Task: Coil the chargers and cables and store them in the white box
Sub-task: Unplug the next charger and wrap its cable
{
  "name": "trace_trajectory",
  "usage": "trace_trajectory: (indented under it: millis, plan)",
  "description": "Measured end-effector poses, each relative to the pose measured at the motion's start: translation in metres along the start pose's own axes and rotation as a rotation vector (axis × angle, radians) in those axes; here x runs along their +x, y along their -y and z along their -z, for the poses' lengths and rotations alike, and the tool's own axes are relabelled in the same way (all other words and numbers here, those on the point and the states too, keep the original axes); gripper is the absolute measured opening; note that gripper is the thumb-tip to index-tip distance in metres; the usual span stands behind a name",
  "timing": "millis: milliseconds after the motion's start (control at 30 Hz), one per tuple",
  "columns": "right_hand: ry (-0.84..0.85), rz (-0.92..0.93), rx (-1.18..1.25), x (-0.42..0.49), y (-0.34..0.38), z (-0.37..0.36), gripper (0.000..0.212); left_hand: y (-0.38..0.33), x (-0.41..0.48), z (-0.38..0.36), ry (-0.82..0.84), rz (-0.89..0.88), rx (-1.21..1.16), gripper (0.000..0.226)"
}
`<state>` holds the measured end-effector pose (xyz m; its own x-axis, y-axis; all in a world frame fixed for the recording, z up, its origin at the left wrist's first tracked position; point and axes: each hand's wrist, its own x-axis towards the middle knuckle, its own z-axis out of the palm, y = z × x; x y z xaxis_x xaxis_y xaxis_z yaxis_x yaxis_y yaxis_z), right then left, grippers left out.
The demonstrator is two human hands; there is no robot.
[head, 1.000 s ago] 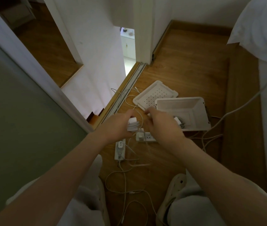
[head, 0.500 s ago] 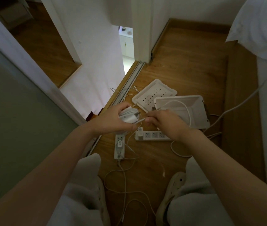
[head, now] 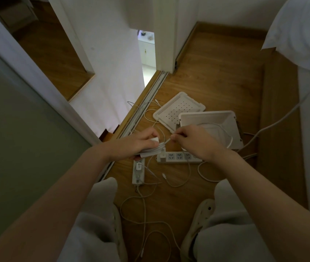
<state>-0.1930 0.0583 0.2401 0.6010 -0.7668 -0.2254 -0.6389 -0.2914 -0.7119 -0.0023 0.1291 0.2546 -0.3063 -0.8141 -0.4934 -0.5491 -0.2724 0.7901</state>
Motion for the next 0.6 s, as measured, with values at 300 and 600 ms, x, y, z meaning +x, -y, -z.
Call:
trace_trajectory:
  millis: [300,600]
  plan:
    - [-0.220,0.019,0.047,0.000,0.008,0.007,0.027,-0.013,-0.004,0.003,-0.109,-0.114,-0.190,0.012]
    - [-0.126,0.066,0.062,-0.017,0.021,-0.007,0.027,-0.006,0.009,-0.014,-0.339,-0.047,0.065,0.015]
